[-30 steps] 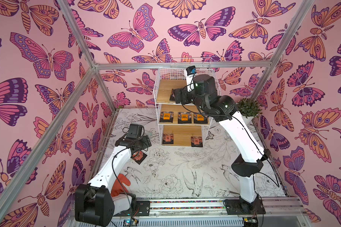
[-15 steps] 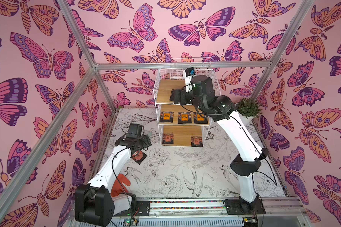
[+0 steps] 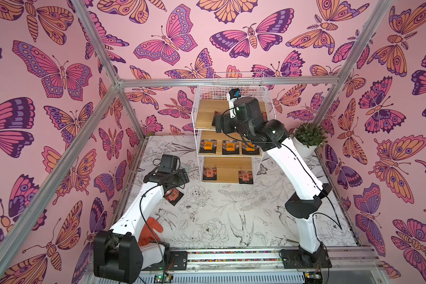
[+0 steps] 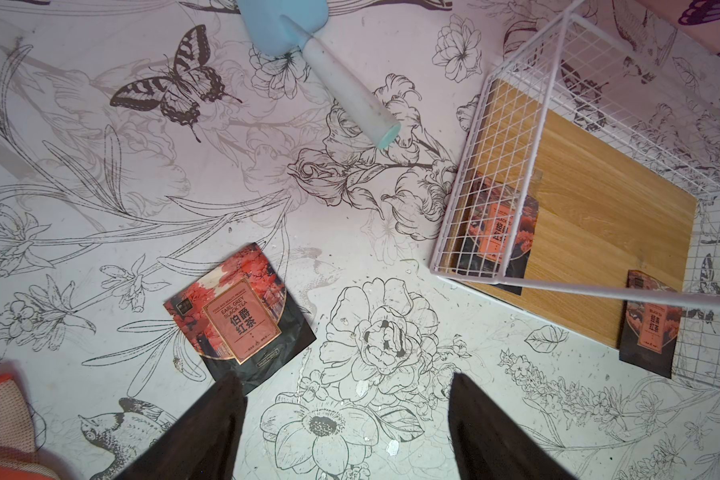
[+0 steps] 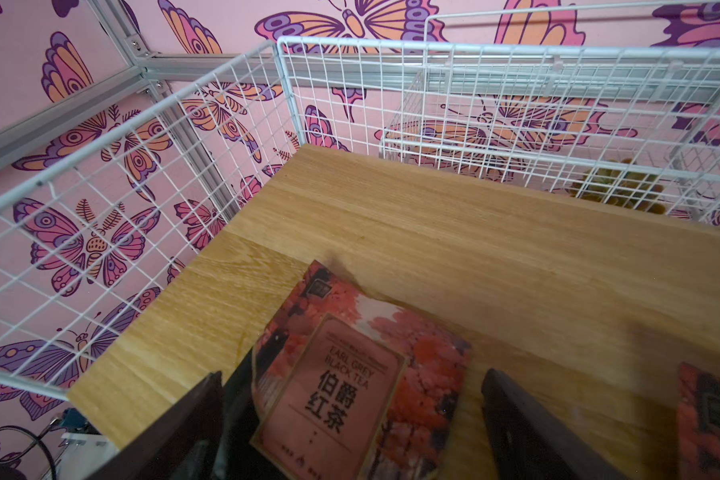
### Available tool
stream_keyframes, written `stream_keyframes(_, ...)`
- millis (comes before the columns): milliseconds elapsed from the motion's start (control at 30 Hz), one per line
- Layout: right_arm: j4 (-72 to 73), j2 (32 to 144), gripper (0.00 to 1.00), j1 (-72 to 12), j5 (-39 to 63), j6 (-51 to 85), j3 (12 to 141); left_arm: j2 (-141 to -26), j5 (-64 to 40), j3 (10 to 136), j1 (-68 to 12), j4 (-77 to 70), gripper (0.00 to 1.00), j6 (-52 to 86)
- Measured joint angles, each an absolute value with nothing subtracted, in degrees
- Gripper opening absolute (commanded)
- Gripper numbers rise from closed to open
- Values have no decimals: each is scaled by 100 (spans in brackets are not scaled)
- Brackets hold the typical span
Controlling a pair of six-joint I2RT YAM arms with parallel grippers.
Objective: Remove the tea bags from the shelf
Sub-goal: Pick up the tea bag from the shelf.
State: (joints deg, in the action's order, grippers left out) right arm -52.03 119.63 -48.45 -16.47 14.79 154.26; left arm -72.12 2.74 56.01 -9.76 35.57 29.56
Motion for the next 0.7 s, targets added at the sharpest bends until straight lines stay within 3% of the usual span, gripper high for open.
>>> stream_keyframes(700,-5323,11990,99,-4921,-1372,1378,15524,-7212,255,5601,-976,3555,81,2956)
